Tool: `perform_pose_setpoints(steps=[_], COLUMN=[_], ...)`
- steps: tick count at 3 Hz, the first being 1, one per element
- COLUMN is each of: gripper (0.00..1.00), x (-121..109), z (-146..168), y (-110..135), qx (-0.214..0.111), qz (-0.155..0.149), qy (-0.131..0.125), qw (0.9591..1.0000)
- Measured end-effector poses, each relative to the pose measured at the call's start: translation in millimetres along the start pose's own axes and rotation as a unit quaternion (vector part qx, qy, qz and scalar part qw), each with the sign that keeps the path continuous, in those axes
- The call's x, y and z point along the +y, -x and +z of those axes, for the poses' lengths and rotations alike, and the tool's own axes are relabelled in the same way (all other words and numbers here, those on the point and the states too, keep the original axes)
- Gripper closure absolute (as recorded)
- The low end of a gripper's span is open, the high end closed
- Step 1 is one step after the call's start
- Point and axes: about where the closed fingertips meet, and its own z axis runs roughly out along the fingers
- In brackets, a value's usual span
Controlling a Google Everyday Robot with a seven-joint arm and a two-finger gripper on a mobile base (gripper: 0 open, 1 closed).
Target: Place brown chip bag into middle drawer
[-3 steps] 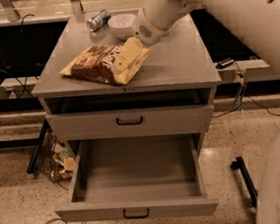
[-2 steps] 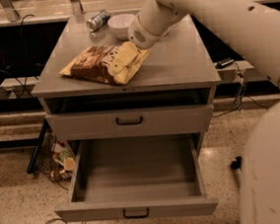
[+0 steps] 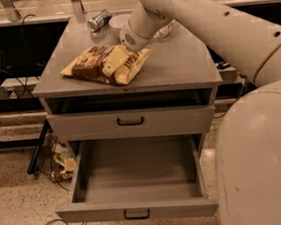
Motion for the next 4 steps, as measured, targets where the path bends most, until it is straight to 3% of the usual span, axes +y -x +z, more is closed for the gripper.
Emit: perform_pose_setpoints(steps=[1,2,3,4], gripper=[0.50,0.72,0.96,1.00], x=[6,21,41,63], z=[0,-13,-42,-87], y=[11,24,40,46], qx=[-0.011,-0.038,-0.113,-0.205], qz=[-0.003,-0.016,-0.035,-0.055], qy=[0.001,0.009,0.037,0.080], qw=[0.9999,0.9991,0.9923,0.9738])
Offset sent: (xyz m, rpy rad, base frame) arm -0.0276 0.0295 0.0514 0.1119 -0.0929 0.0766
